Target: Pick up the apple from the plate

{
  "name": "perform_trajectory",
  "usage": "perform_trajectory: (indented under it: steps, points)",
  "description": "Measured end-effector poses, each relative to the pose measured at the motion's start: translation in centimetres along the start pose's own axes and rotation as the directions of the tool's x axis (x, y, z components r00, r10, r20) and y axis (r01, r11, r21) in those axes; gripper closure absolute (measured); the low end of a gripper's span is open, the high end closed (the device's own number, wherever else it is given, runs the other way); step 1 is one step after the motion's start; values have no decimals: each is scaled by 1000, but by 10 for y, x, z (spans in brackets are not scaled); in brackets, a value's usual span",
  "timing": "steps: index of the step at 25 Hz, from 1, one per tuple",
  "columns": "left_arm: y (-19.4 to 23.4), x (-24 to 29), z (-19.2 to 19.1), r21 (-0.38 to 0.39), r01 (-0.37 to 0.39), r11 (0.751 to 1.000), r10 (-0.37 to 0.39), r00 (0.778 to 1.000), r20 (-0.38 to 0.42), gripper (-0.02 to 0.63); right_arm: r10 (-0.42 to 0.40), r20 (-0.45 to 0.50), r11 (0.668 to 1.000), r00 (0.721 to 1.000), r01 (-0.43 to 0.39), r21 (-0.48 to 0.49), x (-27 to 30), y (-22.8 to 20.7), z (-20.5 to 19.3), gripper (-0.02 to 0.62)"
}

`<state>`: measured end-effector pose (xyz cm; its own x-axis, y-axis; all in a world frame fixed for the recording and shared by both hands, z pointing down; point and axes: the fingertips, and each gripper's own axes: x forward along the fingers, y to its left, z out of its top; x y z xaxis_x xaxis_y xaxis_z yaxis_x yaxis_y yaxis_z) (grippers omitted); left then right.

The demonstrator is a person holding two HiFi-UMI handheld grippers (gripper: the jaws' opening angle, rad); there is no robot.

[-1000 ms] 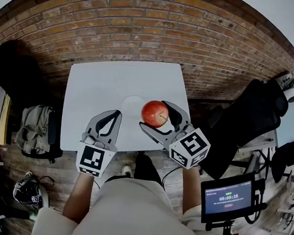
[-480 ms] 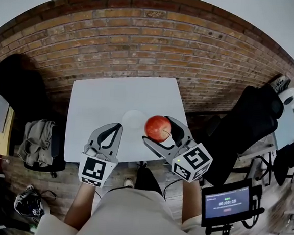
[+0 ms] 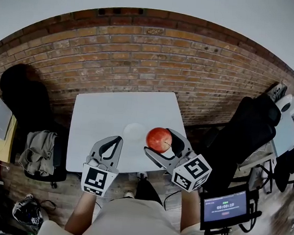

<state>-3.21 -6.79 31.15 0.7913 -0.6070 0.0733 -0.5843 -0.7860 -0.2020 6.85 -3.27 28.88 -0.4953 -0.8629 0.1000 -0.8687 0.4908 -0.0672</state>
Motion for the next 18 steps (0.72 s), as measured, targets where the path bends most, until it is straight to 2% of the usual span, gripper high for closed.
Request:
perform_trajectory:
  steps: [4, 18]
  points:
    - [-1, -2, 3, 4, 3, 1000, -3, 1000, 7, 601, -20, 5, 1000, 1000, 20, -19, 1, -2, 1, 198]
    - [-4, 1, 13, 7, 7, 1000, -7, 999, 33, 601, -8, 7, 999, 1000, 8, -45, 4, 0, 6, 198]
